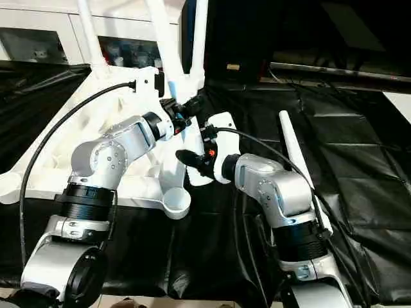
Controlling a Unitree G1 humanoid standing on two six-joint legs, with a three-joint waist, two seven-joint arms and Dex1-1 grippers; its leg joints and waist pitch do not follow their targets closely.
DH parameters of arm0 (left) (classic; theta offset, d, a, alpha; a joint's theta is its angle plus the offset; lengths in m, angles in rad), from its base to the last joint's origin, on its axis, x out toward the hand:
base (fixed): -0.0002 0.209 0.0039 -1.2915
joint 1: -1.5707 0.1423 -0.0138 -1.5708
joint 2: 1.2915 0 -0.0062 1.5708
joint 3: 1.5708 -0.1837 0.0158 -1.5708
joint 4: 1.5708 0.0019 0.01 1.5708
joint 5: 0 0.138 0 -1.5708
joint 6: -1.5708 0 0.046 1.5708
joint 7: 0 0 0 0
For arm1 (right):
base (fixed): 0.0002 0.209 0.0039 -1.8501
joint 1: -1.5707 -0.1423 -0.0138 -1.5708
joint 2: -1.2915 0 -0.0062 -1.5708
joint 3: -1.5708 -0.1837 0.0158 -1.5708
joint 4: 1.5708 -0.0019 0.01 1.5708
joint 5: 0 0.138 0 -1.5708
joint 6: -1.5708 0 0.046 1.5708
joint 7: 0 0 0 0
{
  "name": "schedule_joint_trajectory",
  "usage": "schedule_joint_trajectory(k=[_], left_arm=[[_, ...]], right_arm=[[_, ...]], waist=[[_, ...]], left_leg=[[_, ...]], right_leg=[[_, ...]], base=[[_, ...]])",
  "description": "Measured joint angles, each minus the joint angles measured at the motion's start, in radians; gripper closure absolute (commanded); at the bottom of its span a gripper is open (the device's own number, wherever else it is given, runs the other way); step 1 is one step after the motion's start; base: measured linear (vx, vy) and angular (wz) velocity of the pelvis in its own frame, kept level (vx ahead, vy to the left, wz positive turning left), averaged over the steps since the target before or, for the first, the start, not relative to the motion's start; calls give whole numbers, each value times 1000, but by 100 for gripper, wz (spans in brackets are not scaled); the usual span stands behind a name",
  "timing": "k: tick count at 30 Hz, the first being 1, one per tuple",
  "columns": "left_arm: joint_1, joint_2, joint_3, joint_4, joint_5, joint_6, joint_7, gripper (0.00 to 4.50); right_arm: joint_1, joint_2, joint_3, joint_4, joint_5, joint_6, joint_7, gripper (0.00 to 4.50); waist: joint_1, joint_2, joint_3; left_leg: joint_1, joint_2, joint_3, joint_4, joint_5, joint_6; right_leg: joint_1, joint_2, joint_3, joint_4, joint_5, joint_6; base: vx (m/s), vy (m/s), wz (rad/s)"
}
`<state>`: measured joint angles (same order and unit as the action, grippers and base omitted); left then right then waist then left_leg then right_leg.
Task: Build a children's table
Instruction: Pick table leg
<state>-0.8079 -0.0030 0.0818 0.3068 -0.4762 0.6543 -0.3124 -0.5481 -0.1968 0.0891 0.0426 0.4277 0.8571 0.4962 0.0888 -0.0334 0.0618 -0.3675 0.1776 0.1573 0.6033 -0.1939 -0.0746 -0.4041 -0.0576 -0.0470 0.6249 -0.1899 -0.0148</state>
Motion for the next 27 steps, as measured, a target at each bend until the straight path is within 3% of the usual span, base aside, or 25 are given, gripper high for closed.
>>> schedule_joint_trajectory(k=[4,11,17,27], left_arm=[[14,71,-52,-68,-33,14,-177,256],[31,135,-71,-140,-119,51,-371,260],[44,161,-50,-193,-192,104,-451,260],[54,167,-59,-196,-203,120,-480,261]], right_arm=[[-5,-67,-14,-10,46,5,92,143],[-6,-153,-13,-41,88,14,236,126],[-1,-180,-11,-84,149,37,322,198],[11,-183,17,-120,165,52,353,241]], waist=[[1,0,0],[1,1,0],[-1,1,0],[1,1,0]], left_leg=[[0,0,0,0,0,1],[0,0,0,0,0,0],[1,0,0,0,0,0],[1,0,0,0,0,0]], right_leg=[[0,0,0,0,0,0],[0,0,0,0,0,0],[1,0,0,1,0,0],[1,0,0,1,0,0]], base=[[0,0,0],[0,0,0],[0,0,0],[0,0,0]])
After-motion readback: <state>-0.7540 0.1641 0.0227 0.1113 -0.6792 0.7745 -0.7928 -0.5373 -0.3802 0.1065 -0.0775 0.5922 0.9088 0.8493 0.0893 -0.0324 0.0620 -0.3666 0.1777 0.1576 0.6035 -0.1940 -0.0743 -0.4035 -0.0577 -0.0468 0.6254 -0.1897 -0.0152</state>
